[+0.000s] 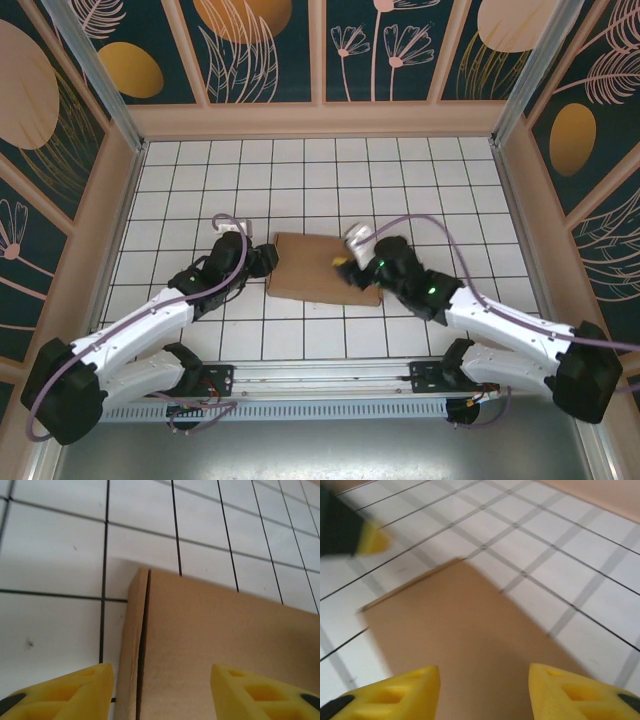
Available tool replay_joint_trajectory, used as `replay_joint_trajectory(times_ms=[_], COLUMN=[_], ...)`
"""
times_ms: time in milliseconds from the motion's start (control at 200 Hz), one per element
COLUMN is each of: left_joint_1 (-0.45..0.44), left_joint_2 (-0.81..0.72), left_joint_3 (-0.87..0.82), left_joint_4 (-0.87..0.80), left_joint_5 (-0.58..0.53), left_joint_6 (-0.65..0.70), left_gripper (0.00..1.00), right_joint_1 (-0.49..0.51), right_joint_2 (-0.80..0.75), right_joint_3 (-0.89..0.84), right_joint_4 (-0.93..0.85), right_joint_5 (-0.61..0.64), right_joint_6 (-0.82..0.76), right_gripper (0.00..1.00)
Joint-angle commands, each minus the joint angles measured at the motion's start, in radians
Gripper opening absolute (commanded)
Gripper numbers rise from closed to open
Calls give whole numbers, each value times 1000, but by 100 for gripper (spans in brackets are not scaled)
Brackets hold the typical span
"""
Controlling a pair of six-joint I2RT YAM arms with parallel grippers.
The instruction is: Fold the paper box
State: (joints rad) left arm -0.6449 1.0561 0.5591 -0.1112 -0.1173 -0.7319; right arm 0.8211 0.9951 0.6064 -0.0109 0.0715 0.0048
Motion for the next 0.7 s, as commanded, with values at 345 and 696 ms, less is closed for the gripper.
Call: replay_joint_trajectory(times_ms=[345, 696], left_joint_1=[53, 96], left_joint_2=[183, 327], left_joint_3=[-80, -10], left_joint_4=[211, 263], left_joint_5=[193, 230], left_joint_6=[-34, -24], left_gripper=[46, 27], right_joint_1=[-313, -402], right_joint_2=[104, 429], right_joint_3=[-112, -3], right_joint_4=[-194, 9], right_joint_5=[-293, -299], right_joint_6=[583, 545], right_gripper=[46, 30])
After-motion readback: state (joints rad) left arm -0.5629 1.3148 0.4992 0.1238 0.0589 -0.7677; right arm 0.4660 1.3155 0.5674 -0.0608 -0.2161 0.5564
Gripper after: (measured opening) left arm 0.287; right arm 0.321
